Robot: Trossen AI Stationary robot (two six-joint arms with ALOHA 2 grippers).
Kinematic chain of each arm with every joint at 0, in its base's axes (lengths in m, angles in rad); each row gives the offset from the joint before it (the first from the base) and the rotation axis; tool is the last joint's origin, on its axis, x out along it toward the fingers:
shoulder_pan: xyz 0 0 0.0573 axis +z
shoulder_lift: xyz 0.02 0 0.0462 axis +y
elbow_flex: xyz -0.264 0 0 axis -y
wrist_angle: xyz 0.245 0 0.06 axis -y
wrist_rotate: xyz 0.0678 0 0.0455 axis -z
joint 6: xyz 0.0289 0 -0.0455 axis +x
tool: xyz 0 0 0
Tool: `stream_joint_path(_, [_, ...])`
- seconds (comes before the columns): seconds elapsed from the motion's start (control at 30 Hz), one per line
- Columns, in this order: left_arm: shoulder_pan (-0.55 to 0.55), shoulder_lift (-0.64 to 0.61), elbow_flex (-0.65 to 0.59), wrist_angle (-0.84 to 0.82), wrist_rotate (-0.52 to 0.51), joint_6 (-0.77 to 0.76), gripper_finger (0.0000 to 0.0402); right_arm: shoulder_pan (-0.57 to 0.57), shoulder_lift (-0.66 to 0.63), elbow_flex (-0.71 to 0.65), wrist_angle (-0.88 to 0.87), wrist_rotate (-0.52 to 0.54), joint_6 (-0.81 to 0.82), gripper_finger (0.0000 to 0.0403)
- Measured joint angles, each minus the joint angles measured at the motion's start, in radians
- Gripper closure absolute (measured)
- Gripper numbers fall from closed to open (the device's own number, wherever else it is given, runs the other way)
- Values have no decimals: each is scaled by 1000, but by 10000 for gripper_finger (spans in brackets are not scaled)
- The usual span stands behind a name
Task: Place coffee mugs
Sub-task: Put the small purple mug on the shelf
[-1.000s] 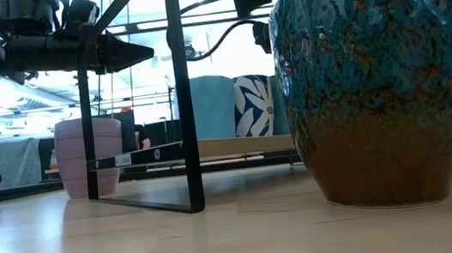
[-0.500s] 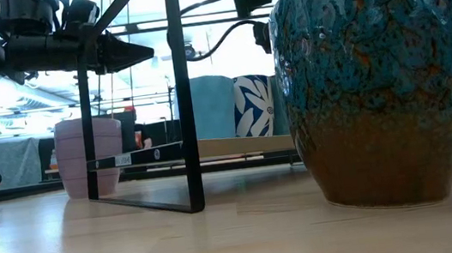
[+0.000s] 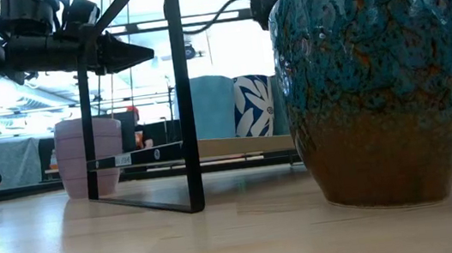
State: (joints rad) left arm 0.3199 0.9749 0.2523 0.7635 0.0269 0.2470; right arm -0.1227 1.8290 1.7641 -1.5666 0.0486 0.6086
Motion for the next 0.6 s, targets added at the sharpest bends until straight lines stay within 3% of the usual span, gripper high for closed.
stream_joint_path(0.23, [0, 0, 0, -14, 0, 1, 260, 110, -30, 31, 31, -49, 25, 300])
stream_joint_path(0.6, [0, 0, 0, -7, 0, 1, 260, 341, 0, 30, 124, -140, 250, 298])
